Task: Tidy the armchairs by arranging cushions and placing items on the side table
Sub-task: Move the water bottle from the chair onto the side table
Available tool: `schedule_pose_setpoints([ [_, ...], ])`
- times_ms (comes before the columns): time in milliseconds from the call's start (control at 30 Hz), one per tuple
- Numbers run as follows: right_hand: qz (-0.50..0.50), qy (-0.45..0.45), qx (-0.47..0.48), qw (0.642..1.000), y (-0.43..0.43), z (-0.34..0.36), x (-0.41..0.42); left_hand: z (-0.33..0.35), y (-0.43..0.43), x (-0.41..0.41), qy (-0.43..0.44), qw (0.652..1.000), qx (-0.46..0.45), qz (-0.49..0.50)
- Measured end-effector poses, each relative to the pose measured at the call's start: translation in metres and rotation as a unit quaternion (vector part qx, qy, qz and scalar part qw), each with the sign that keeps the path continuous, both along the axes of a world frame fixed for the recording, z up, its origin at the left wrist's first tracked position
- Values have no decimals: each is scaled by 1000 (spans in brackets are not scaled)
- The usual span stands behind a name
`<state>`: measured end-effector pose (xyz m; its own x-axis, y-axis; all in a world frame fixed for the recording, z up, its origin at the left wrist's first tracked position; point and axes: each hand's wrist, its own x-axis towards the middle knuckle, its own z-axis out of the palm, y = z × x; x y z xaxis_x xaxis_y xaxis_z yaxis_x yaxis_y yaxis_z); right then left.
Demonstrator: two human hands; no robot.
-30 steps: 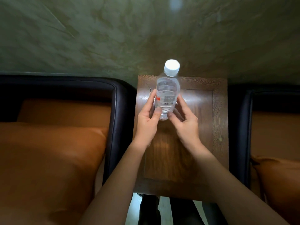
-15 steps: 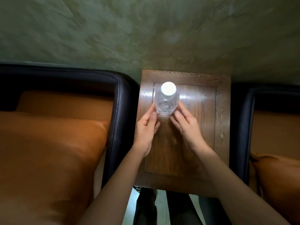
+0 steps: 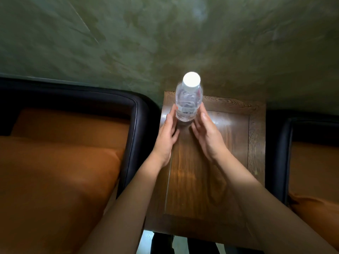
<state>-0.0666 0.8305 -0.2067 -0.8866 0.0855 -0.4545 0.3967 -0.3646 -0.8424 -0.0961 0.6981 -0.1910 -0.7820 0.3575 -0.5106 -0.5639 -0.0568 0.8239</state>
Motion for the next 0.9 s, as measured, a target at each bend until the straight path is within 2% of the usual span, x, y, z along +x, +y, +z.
schedule_pose_setpoints([
  [300, 57, 30, 15, 998, -1, 0, -44, -9, -5, -43, -2, 1000, -16, -1],
  [433, 51, 24, 48, 997, -2, -2, -51, -9, -5, -49, -8, 1000, -15, -5],
  [500, 68, 41, 79, 994, -4, -4, -52, -9, -4, -50, -2, 1000, -13, 0],
  [733, 81, 53, 102, 990, -3, -13, -53, -18, -6, -52, 58, 998, -11, -22],
  [800, 75, 37, 112, 990, -4, -12, -50, -21, -5, -50, 81, 996, -14, -35],
  [900, 48, -14, 158, 986, -5, -13, -33, -24, -8, -37, 61, 995, -74, -16],
])
